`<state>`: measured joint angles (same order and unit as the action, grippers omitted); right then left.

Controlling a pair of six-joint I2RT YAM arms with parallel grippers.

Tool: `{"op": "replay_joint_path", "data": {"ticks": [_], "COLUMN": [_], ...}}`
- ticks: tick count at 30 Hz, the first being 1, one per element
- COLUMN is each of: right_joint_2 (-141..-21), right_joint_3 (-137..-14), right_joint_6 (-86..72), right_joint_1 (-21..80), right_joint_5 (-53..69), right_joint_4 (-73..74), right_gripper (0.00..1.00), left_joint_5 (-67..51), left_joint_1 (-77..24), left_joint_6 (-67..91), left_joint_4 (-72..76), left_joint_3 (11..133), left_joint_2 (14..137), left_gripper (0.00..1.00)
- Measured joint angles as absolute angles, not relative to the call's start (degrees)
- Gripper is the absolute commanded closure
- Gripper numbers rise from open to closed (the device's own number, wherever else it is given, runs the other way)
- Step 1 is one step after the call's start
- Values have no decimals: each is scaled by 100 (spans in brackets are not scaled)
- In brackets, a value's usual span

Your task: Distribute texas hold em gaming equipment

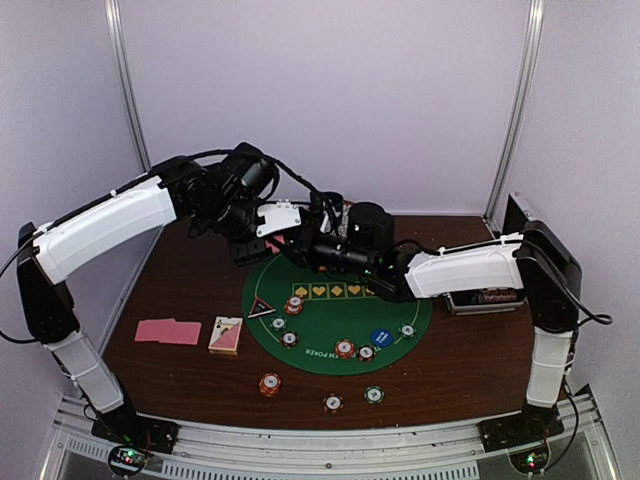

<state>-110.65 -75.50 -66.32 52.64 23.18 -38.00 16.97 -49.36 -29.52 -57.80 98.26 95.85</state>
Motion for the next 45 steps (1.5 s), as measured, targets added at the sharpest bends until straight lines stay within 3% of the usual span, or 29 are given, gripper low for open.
{"op": "replay_joint_path", "data": {"ticks": [6, 9, 11, 12, 15, 16, 25, 37, 45], "right_joint_2": [-11275, -11295, -11295, -11295, -11308, -11308, -11308, -11308, -11303], "right_joint_3": [-7550, -7579, -7605, -7629, -7655, -7655, -7655, -7647, -7647], "right_joint_6": [-6864, -6912, -6960, -6969, -6976, -6991, -6997, -6936, -6696], "right_joint_1": [5196, 5170, 5159, 5157, 5155, 5148, 5140, 5122, 5124], "right_joint_5": [2707, 2853, 2934, 2967, 3035, 3085, 3210, 3229, 3122], "right_joint_4": [-4040, -4027, -4023, -4007, -3992, -3981, -3959, -3883, -3881], "right_gripper": [82, 90, 100, 100, 100, 100, 100, 100, 99], "left_joint_5": [1671, 1623, 1608, 1603, 1540, 1525, 1304, 1496, 1433], "left_joint_1": [-4890, -4875, -4873, -4873, -4858, -4856, -4818, -4818, -4814], "left_joint_6": [-2928, -2915, -2919, -2915, -2919, -2930, -2943, -3216, -3107], "left_joint_4": [-6053, -6158, -6222, -6257, -6320, -6331, -6377, -6241, -6198], "left_joint_3": [9953, 10031, 10086, 10106, 10141, 10147, 10158, 10101, 10040], "left_joint_2": [9745, 9782, 9789, 9789, 9791, 9791, 9791, 9776, 9749], "left_gripper": [37, 36, 33, 30, 6, 3, 2, 16, 45]}}
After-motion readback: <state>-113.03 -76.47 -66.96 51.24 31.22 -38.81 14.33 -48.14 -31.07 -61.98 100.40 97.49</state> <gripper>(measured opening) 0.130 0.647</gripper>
